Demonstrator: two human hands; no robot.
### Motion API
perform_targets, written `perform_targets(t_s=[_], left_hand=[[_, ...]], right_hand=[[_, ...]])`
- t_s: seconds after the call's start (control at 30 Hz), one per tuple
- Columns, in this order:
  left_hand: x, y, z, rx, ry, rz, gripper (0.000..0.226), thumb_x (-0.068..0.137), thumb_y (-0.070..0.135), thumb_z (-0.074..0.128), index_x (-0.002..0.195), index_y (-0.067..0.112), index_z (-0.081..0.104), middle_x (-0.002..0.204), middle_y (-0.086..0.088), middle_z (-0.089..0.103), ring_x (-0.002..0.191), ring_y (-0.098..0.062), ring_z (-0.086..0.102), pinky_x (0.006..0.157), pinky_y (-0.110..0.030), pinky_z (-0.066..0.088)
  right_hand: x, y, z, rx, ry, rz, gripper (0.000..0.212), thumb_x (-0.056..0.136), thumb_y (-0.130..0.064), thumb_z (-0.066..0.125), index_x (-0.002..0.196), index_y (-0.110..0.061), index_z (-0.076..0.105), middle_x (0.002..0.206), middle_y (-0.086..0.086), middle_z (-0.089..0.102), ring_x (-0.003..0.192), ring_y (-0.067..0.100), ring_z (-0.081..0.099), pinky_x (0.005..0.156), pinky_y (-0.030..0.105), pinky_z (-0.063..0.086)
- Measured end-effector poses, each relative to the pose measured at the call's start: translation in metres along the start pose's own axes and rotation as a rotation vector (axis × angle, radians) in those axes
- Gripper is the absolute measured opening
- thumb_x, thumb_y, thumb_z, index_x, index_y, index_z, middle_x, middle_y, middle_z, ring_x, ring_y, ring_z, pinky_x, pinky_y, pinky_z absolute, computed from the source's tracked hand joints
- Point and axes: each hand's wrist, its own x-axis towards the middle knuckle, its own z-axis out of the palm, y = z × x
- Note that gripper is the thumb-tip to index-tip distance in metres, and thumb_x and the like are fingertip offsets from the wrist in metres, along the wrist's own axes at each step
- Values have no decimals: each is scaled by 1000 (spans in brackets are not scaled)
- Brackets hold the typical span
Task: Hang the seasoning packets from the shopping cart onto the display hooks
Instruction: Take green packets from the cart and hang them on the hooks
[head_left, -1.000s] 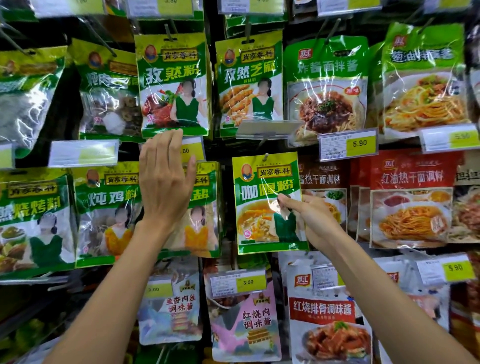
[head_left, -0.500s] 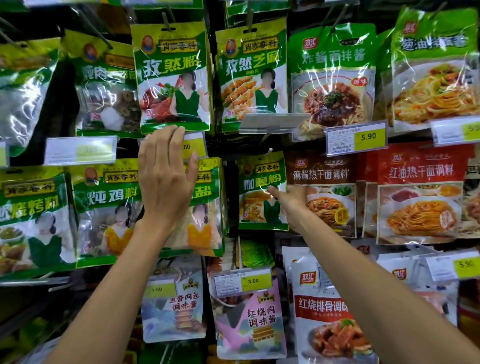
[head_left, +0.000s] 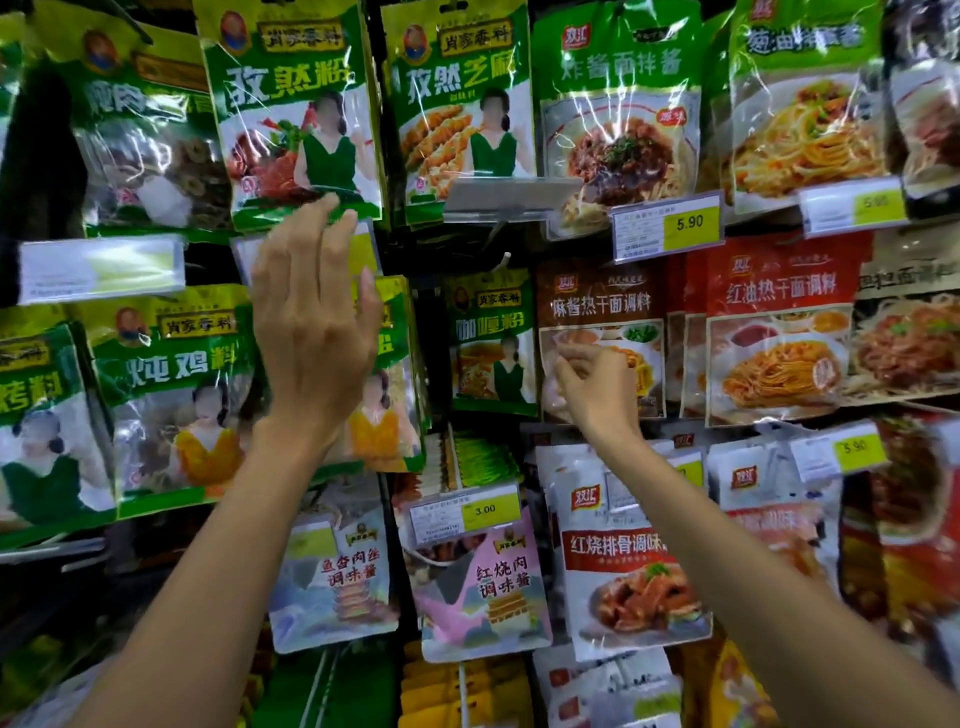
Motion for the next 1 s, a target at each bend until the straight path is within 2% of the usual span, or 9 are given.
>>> perform_targets(t_s=[0.07,0.1,0.23,0.47,0.53,0.6,0.67,0.8,1.0], left_hand=[[-6,25,-3,-125,15,43,28,98,10,46,120,-2,57,125,-22,58,118,-32,47,100,-42,36],[-13,41,-4,-195,15,54,26,98,9,46,118,-3,58,123,-22,59,116,-32,48,99,-42,37],[-58,128,-9,-523,-95,-13,22,96,5,46,107,-5,63,108,-22,64,105,-32,53,92,-42,43],[-184,316,-55,-1242,-874,-529,34,102,21,40,88,1,64,76,-14,61,71,-29,57,66,-37,40],[-225,366,-75,-1316,-1094,-664,25,101,16,45,95,3,66,77,-16,64,74,-31,60,68,-38,40],[-261,411,-99,-1365,-1264,-740,22,99,8,47,94,0,67,83,-16,69,78,-28,63,71,-35,42],[-291,450,-124,-1401,-1430,-738,20,98,4,48,94,-1,68,88,-15,71,79,-20,63,70,-29,42],[-343,508,-164,-1408,-1718,-656,21,97,6,49,100,-4,67,89,-20,71,84,-32,66,73,-36,45],[-403,564,-191,-1437,-2050,-381,22,100,10,45,108,0,62,93,-17,66,85,-32,61,72,-38,46]], right_hand=[[-17,2,-24,-19,24,-77,22,97,-15,57,111,-3,69,104,5,71,85,3,63,75,5,47],[-28,5,-37,-16,26,-90,21,97,-16,56,108,-5,70,98,2,70,79,-3,60,70,3,46],[-89,39,-99,-48,27,7,19,100,-27,52,96,-19,68,88,-4,70,87,7,65,77,25,53],[-250,139,-209,-239,186,444,18,97,-17,56,89,-11,70,79,2,69,74,11,63,69,27,48],[-302,161,-239,-308,252,583,18,95,-13,58,86,-4,71,78,9,71,74,15,62,67,25,45],[-352,177,-264,-398,318,699,18,94,-13,60,82,-6,70,73,3,69,70,12,61,64,26,42],[-397,192,-285,-481,370,807,17,93,-14,61,80,-9,71,70,-5,65,68,8,60,62,24,40],[-474,227,-315,-505,457,1064,20,95,-18,58,90,-4,72,83,9,72,80,23,66,69,31,45],[-554,277,-333,-555,566,1346,23,97,-16,54,84,-3,67,77,13,69,73,29,64,63,34,42]])
